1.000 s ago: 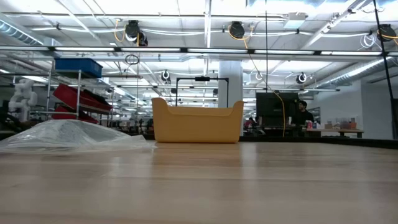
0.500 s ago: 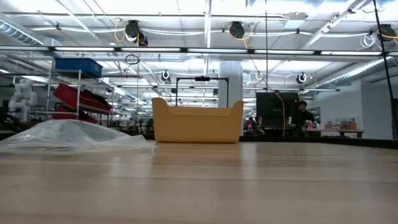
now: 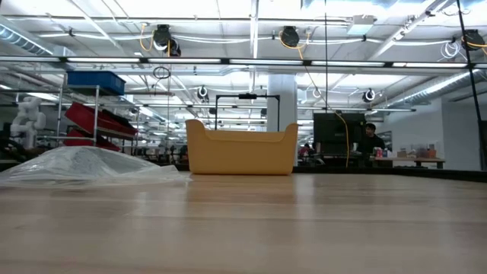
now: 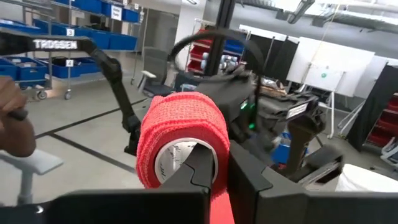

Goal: Roll bandage
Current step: Roll the red bandage

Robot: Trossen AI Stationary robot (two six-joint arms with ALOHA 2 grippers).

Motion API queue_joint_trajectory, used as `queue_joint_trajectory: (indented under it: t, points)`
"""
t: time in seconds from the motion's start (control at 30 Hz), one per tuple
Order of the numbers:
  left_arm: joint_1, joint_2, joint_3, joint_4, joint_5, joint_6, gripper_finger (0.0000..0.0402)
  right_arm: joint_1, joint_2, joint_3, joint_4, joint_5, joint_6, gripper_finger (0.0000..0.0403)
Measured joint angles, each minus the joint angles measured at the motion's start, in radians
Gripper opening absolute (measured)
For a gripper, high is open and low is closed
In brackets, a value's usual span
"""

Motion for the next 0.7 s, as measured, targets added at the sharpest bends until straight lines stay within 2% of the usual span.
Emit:
queue_joint_trajectory:
  t: [0.7]
  points:
    - [0.005,-0.078,0.000,0.014,-0.014,0.036,0.0002,0.010,0.054,0.000,-0.040,0.003,0.049,0.0019]
